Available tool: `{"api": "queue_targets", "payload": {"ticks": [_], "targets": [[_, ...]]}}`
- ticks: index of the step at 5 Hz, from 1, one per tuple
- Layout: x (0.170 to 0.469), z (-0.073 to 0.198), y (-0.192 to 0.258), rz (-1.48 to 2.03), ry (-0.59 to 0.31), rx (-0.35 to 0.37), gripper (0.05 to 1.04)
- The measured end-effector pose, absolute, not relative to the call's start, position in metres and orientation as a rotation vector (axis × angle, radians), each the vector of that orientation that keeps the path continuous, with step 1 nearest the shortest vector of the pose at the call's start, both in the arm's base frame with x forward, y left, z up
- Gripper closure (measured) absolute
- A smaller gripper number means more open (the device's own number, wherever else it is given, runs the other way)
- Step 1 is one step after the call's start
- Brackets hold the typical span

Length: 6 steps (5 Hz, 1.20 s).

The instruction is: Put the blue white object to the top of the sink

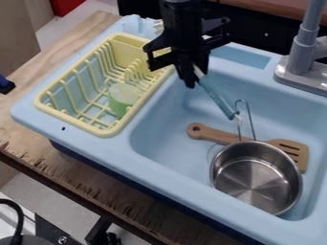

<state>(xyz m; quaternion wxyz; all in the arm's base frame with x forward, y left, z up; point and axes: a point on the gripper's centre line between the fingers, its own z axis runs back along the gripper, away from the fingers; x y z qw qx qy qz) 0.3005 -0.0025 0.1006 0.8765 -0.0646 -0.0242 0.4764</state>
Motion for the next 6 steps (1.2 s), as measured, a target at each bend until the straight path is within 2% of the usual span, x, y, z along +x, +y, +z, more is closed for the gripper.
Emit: {"api": "queue_targets", "payload": {"ticks": [1, 2, 3, 4, 6], "targets": [[0.314, 0.094, 0.016, 1.079, -0.092, -0.144, 1.005], [0.324, 0.092, 0.023, 1.128, -0.131, -0.194, 1.005], [0.333, 0.092, 0.024, 1.148, -0.13, -0.223, 1.005], [0.344, 0.1, 0.024, 1.184, -0.147, -0.282, 1.005], [0.361, 0.103, 0.022, 1.367, -0.258, -0.296, 1.005]]}}
